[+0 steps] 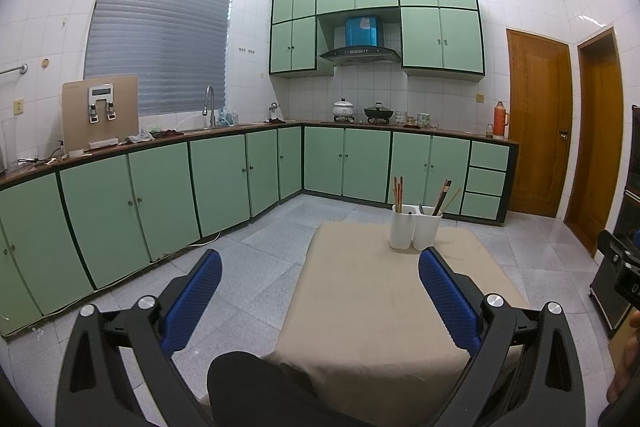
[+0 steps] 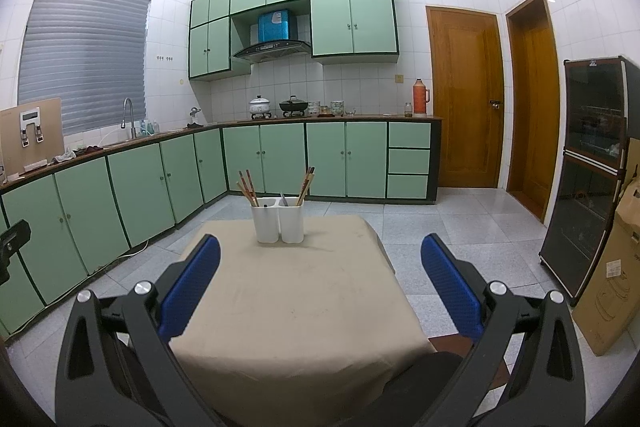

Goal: Organize utensils

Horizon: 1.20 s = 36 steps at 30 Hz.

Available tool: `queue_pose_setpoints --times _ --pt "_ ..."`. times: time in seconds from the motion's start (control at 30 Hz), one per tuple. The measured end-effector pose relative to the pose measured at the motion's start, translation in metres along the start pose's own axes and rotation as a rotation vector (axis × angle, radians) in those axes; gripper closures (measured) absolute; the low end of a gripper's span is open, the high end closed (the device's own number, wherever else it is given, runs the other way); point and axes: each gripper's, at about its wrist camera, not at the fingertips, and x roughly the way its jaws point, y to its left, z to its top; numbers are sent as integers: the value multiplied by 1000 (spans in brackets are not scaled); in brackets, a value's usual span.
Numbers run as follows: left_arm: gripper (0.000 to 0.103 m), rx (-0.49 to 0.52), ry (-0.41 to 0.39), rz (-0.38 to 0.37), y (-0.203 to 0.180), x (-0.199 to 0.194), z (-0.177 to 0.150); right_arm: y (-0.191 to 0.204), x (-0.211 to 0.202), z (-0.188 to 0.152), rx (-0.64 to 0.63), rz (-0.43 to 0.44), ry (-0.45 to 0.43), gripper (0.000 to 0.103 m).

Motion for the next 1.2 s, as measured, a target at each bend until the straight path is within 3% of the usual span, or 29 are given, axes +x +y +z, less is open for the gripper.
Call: queue_pose_setpoints --times 1.2 --pt "6 -3 -3 0 0 0 0 2 -1 1 3 -3 1 6"
